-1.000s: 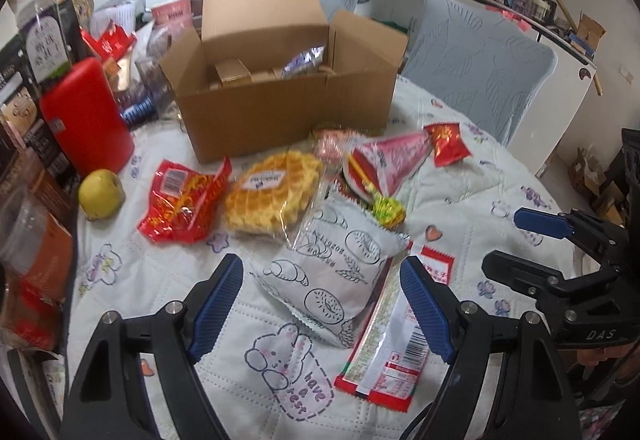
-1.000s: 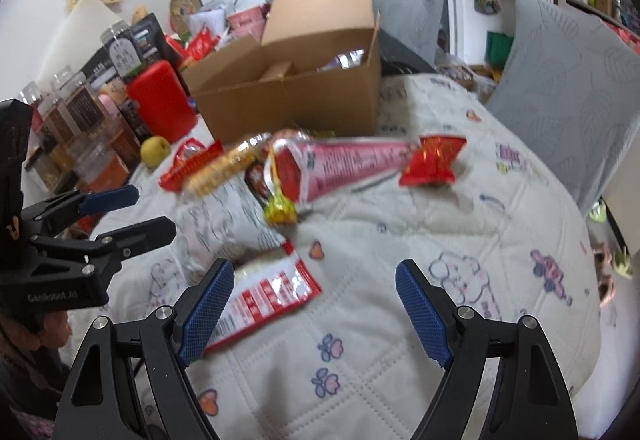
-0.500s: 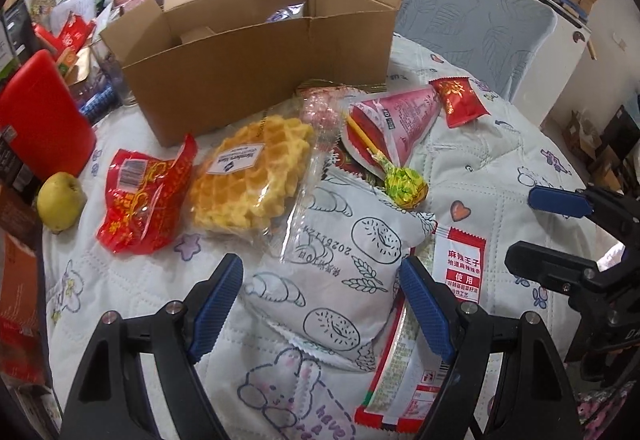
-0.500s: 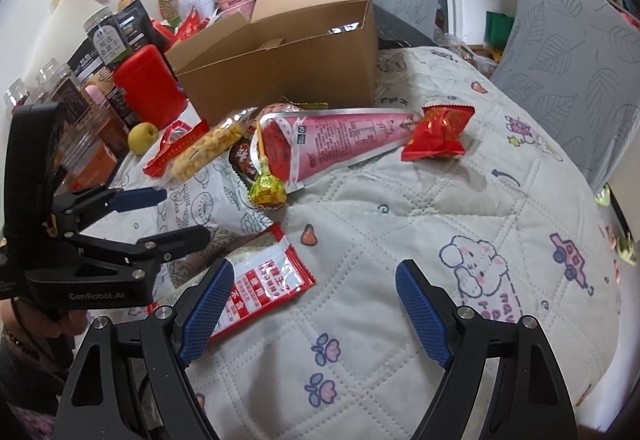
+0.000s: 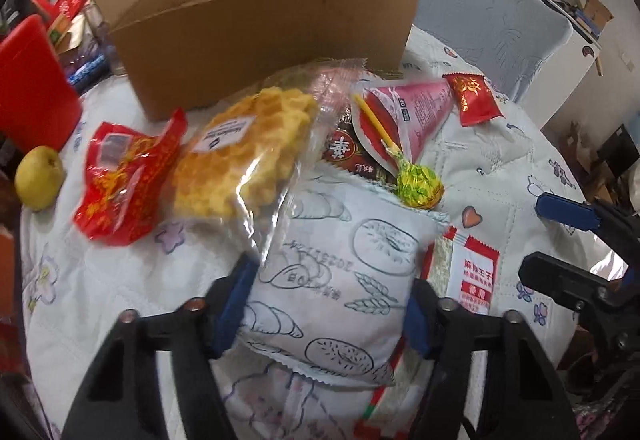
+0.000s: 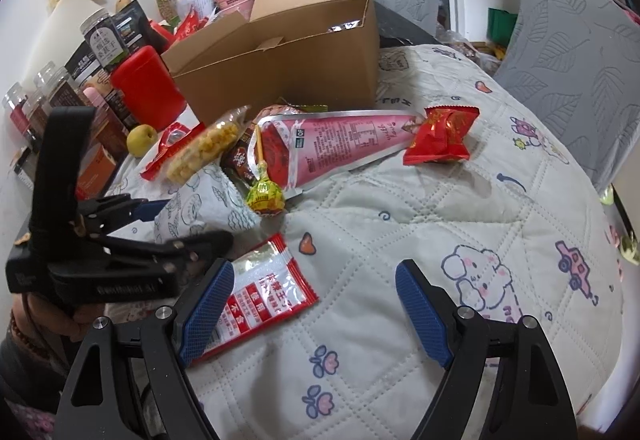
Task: Organize snacks
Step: 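Grasp the white bread bag with the left gripper while the right grasps the red-and-white strip packet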
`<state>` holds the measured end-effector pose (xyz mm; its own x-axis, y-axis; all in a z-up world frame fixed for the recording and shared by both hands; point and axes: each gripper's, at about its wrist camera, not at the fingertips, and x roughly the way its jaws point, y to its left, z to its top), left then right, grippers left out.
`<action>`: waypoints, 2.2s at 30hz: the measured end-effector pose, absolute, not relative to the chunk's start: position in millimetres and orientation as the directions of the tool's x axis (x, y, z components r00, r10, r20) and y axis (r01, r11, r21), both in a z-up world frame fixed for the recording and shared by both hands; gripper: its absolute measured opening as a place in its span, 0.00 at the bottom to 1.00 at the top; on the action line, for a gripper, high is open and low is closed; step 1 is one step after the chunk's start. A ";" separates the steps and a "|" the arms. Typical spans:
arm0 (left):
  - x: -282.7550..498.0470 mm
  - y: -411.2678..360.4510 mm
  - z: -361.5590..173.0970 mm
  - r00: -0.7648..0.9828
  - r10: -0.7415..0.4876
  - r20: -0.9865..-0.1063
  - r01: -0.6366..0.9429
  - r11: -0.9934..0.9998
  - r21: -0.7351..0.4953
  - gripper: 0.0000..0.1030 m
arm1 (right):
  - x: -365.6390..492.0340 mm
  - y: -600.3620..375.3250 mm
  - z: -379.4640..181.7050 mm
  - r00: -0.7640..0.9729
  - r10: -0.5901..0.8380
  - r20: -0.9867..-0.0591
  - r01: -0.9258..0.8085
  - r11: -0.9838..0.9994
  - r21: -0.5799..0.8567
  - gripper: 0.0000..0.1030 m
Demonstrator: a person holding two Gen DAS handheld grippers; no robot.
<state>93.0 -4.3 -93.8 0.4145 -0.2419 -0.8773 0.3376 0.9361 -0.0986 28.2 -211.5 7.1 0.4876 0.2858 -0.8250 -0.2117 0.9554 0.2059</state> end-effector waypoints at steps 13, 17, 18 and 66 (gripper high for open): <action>36.8 24.0 -78.8 0.436 -0.177 -0.882 0.206 0.974 -0.094 0.54 | 11.4 -189.3 0.9 0.390 0.375 -0.841 -0.300 0.915 0.269 0.79; 29.0 36.4 -76.5 0.457 -0.167 -0.874 0.157 0.982 -0.106 0.54 | 10.9 -179.2 -8.4 0.336 0.398 -0.853 -0.308 0.903 0.300 0.76; 27.3 37.1 -77.2 0.461 -0.162 -0.873 0.151 0.983 -0.103 0.54 | 12.3 -177.3 -11.2 0.325 0.402 -0.856 -0.305 0.901 0.308 0.76; 24.2 51.9 -104.5 0.492 -0.040 -0.869 0.051 0.999 -0.017 0.58 | 7.7 -161.9 -22.8 0.407 0.210 -0.889 -0.378 0.925 0.046 0.59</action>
